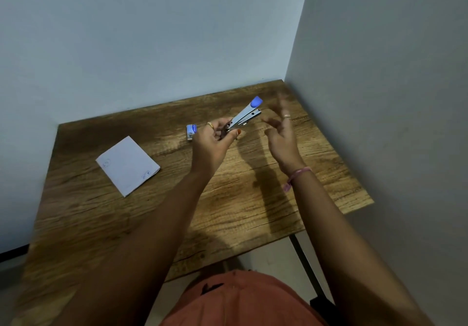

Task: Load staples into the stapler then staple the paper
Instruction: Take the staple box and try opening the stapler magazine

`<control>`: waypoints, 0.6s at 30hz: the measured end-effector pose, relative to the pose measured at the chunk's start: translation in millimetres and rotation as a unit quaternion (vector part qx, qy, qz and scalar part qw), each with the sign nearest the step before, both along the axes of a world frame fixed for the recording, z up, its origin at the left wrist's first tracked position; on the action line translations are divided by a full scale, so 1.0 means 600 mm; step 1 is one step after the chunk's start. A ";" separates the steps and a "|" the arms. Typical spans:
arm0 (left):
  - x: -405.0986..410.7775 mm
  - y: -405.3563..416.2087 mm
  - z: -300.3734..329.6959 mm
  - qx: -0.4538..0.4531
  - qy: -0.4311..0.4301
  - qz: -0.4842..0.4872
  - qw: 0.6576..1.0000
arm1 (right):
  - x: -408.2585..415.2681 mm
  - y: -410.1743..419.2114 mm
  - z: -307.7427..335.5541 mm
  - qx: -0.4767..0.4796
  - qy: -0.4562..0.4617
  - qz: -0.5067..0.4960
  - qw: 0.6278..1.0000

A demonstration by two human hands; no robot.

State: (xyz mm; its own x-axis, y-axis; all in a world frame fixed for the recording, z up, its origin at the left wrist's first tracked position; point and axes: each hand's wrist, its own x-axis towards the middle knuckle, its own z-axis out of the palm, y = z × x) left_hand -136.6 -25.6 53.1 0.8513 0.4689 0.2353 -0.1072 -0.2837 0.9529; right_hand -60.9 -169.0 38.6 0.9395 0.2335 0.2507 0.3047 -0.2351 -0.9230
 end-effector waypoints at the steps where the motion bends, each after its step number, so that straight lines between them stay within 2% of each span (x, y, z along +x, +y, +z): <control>1: 0.000 0.000 -0.001 -0.005 0.003 0.001 1.000 | -0.005 -0.004 0.003 -0.051 -0.032 0.054 0.997; 3: 0.000 0.000 -0.003 -0.016 0.003 0.001 1.000 | 0.006 -0.010 0.006 -0.067 -0.058 0.043 0.995; 5: 0.000 0.000 -0.004 -0.018 -0.002 0.002 1.000 | 0.006 -0.011 0.017 0.013 -0.016 -0.044 0.999; 6: -0.001 -0.002 -0.004 -0.018 -0.004 0.002 1.000 | 0.005 -0.011 0.021 0.013 -0.013 -0.054 0.998; 8: -0.002 -0.004 -0.005 -0.014 -0.005 0.002 1.000 | -0.006 -0.013 0.018 -0.115 -0.040 0.044 0.992; 9: -0.003 -0.004 -0.006 -0.015 -0.005 0.003 1.000 | -0.010 -0.015 0.012 -0.165 -0.082 0.084 0.979; 11: -0.005 -0.002 -0.009 -0.029 -0.006 0.004 1.000 | 0.000 -0.016 0.013 -0.146 -0.090 0.054 0.984; 13: -0.008 -0.003 -0.012 -0.042 -0.004 0.004 0.999 | 0.002 -0.017 0.027 -0.042 -0.034 -0.029 0.998; 14: -0.009 -0.004 -0.013 -0.046 -0.003 0.002 0.999 | 0.000 -0.017 0.031 -0.050 -0.027 -0.023 0.998; 16: -0.011 -0.005 -0.016 -0.049 0.000 -0.002 0.999 | -0.009 -0.020 0.026 -0.146 -0.052 0.093 0.984; 18: -0.010 -0.002 -0.019 -0.060 -0.001 0.002 0.998 | -0.007 -0.016 0.018 -0.153 -0.089 0.100 0.979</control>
State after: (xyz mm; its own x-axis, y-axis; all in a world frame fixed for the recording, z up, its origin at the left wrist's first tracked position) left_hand -142.6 -27.0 41.8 0.8490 0.4971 0.1792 -0.1081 -0.1684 0.9798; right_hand -65.2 -178.9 49.2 0.8153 0.4972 0.2969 0.5227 -0.4112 -0.7468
